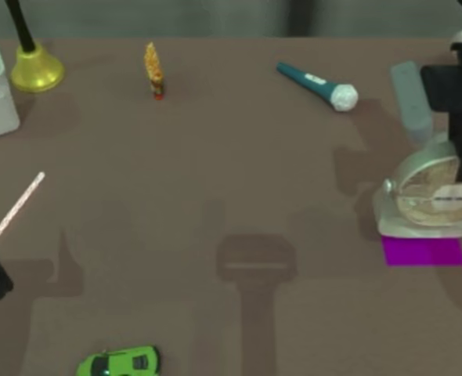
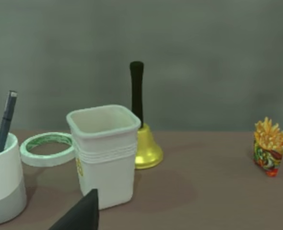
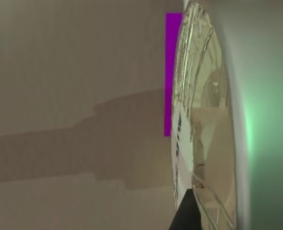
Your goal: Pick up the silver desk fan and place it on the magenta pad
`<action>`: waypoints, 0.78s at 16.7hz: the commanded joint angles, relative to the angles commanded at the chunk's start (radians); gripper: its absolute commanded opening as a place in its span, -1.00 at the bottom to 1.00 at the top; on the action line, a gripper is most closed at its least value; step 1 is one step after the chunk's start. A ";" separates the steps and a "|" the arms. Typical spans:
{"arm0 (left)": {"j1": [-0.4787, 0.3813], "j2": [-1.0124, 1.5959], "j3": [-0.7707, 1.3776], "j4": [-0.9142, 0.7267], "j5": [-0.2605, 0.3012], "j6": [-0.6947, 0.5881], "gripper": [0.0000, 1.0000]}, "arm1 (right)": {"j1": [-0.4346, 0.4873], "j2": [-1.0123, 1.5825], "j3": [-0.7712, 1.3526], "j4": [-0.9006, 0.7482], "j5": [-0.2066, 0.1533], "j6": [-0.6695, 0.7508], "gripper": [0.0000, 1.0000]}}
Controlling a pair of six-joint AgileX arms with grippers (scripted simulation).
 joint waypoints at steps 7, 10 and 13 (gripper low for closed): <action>0.000 0.000 0.000 0.000 0.000 0.000 1.00 | -0.023 -0.007 -0.010 0.007 -0.001 -0.039 -1.00; 0.000 0.000 0.000 0.000 0.000 0.000 1.00 | -0.027 -0.005 -0.067 0.069 -0.001 -0.038 -1.00; 0.000 0.000 0.000 0.000 0.000 0.000 1.00 | -0.029 -0.001 -0.129 0.135 -0.001 -0.041 -1.00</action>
